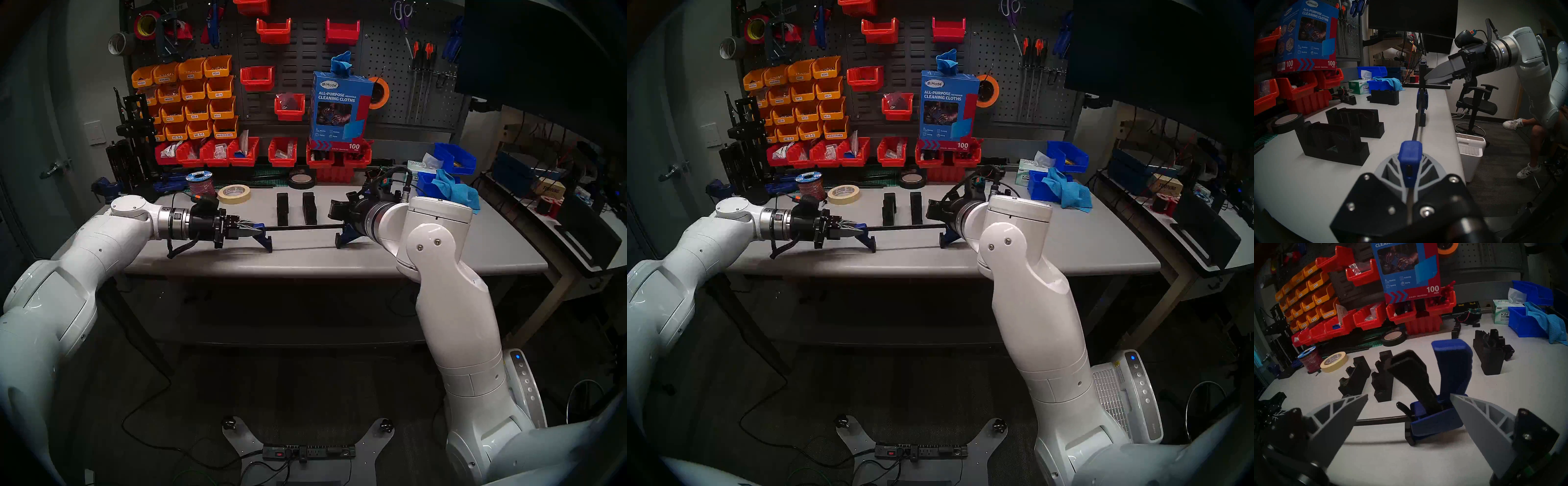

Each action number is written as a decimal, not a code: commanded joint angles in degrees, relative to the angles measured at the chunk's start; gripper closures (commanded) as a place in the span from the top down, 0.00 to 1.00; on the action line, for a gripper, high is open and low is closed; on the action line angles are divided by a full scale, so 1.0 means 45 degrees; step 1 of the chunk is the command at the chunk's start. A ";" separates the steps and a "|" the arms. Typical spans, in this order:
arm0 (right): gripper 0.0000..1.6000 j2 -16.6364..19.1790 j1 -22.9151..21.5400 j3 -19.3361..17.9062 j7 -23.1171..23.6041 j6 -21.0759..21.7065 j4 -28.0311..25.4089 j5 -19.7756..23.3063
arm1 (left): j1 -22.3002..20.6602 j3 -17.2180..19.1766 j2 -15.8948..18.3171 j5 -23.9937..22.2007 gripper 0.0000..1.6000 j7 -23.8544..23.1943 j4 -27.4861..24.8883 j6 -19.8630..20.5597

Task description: Clamp the two 3D printed pieces together with the clamp

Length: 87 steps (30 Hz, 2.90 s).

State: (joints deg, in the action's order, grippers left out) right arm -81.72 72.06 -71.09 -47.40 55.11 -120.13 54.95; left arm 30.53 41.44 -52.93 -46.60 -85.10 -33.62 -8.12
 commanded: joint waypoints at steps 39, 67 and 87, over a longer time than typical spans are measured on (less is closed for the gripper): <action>1.00 0.0782 0.0886 0.0097 -0.0020 -0.0451 -0.0629 -0.0287 | -0.0299 0.0134 -0.0034 -0.0112 0.00 0.0021 0.0000 -0.0035; 1.00 0.0031 -0.0625 0.0281 -0.0112 -0.1832 0.1181 -0.0942 | -0.0274 0.0135 -0.0007 -0.0113 0.00 0.0021 -0.0064 -0.0018; 1.00 0.0371 -0.0320 0.0038 0.0055 -0.0084 0.0934 0.0075 | -0.0298 0.0133 -0.0033 -0.0116 0.00 0.0021 -0.0003 -0.0035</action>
State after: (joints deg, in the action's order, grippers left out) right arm -79.96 70.33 -71.00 -47.14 54.06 -115.58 54.85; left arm 30.46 41.47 -52.91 -46.63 -85.07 -33.82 -8.14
